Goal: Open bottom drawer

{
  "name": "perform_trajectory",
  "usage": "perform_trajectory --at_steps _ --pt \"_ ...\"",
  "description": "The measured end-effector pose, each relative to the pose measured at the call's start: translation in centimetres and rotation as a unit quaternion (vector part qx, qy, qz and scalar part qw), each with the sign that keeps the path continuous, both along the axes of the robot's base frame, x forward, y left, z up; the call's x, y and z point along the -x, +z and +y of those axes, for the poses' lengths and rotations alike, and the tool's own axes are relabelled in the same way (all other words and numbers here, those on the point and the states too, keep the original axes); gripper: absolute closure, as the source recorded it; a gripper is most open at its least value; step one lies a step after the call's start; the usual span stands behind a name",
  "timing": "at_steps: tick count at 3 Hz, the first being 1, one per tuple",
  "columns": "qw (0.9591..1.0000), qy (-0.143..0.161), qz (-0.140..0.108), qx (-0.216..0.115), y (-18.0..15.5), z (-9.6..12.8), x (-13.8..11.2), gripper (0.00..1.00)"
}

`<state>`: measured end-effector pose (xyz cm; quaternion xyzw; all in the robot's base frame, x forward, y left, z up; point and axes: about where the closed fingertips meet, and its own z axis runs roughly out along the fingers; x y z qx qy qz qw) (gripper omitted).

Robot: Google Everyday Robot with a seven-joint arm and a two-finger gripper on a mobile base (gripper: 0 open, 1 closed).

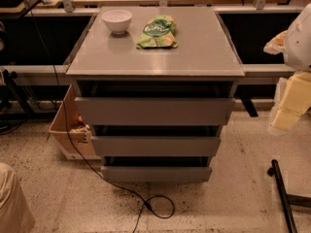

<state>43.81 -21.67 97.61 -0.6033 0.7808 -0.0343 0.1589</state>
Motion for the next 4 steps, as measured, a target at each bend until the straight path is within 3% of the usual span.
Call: perform_trajectory --at_steps 1,2,3,4 --pt "1.0 0.0 0.0 0.0 0.0 0.0 0.0 0.0" --pt "1.0 0.002 0.003 -0.007 -3.3 0.0 -0.8 0.0" --pt "0.9986 0.019 0.025 -0.044 -12.1 1.0 -1.7 0.0" --pt "0.9961 0.032 0.042 -0.07 -17.8 2.0 -1.9 0.0"
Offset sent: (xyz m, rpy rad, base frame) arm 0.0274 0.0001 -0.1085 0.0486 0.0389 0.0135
